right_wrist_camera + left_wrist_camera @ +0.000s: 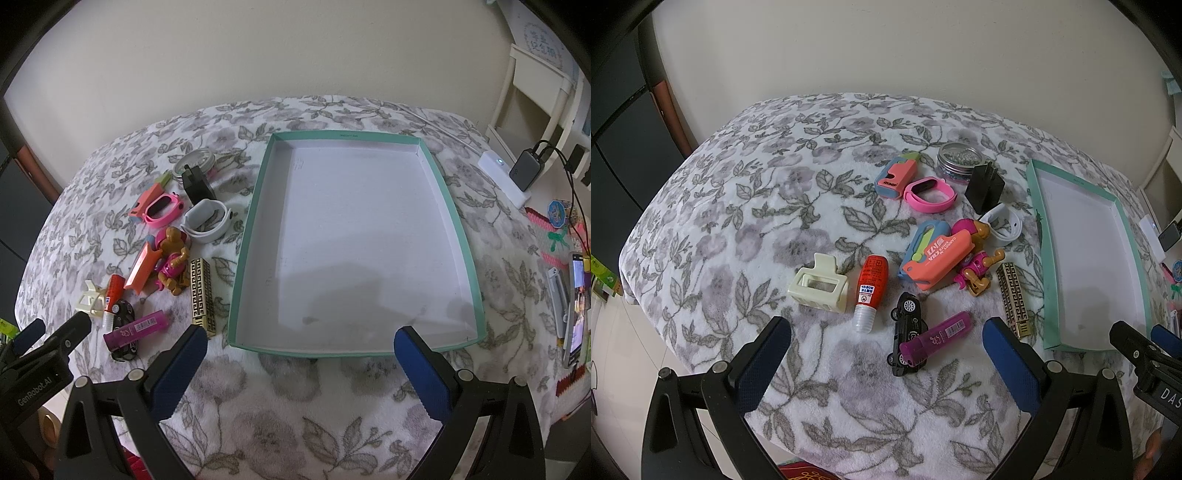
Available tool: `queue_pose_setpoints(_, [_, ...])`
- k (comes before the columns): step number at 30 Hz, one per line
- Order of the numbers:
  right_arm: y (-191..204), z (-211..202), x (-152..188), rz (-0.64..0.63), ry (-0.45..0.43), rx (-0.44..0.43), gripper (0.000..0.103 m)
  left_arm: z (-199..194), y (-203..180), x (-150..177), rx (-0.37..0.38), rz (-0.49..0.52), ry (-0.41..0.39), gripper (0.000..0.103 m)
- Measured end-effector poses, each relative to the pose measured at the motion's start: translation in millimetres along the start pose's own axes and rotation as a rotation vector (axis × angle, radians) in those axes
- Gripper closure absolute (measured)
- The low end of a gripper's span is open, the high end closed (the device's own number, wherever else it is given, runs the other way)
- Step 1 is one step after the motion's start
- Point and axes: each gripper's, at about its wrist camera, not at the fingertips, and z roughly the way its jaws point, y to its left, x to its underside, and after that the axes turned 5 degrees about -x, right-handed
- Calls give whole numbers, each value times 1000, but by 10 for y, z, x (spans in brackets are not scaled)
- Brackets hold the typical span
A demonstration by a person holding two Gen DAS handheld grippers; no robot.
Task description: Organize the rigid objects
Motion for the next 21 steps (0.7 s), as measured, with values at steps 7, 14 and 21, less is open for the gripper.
queue_pose_setpoints(7, [-1,-1,0,0,1,1,1,3,-1,3,-1,0,0,0])
queue_pose_setpoints(14, [1,-4,-1,-2,1,2,1,0,-3,5,1,-1,2,0])
queue_pose_setpoints(21, [66,-36,-9,-20,-2,-4,1,21,86,-71,13,-11,21,0])
